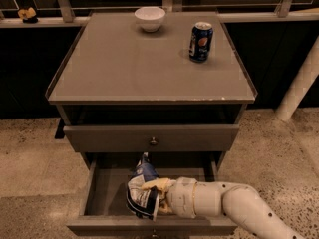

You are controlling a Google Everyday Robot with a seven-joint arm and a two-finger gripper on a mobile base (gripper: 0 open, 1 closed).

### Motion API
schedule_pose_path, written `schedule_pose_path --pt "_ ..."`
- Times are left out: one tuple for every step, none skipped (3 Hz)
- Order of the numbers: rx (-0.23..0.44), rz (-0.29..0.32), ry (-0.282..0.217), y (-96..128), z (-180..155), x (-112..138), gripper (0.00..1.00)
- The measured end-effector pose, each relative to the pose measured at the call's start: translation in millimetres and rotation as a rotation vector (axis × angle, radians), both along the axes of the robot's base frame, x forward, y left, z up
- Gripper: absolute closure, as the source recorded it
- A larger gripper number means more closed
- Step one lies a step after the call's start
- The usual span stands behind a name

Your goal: Place blue chip bag into middle drawer

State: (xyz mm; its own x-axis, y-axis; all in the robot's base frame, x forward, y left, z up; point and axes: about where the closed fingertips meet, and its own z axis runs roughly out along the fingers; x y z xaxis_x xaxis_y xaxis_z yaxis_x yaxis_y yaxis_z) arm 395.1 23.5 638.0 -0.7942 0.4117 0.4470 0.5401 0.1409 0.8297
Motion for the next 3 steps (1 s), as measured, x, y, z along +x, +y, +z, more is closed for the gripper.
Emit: schedule_pose_path --pt "-0.008 -0.016 -0.003 -2.3 -8.9 10.8 1.00" --pt "-0.035 -0.057 -0.015 -0.2 -23.8 34.8 1.00" --pt "-0.056 -0.112 -0.042 1.9 -33.8 60.8 1.00"
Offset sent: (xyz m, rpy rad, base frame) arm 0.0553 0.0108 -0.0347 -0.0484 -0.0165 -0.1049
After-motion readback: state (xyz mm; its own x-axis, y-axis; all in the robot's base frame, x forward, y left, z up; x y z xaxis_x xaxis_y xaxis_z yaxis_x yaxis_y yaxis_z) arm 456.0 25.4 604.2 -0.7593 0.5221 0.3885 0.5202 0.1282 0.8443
